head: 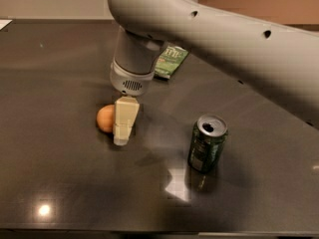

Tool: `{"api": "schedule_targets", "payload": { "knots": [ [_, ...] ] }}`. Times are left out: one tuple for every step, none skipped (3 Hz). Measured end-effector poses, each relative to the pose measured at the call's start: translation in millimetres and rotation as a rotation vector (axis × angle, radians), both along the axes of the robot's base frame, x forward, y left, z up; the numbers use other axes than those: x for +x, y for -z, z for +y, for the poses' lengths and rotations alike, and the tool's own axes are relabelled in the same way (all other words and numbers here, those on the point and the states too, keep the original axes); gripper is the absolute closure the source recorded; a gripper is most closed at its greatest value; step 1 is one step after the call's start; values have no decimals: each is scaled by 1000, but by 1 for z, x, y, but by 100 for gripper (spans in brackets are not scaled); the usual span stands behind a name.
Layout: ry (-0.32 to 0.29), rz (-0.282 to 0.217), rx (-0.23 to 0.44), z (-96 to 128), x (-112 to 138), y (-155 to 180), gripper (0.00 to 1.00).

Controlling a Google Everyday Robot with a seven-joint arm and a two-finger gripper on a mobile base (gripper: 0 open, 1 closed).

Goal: Pick orange

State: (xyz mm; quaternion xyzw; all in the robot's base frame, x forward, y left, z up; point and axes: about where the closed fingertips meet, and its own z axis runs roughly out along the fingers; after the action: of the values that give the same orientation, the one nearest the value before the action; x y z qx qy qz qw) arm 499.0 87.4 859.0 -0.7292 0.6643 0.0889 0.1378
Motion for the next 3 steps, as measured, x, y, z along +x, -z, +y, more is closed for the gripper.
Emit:
{"api": "schedule_targets", "payload": {
  "knots": [
    [-12, 24, -11, 10, -3, 13, 0],
    [-16, 34, -14, 17, -3, 22, 16],
    [-18, 43, 1, 22, -3, 21, 41]
  ]
}}
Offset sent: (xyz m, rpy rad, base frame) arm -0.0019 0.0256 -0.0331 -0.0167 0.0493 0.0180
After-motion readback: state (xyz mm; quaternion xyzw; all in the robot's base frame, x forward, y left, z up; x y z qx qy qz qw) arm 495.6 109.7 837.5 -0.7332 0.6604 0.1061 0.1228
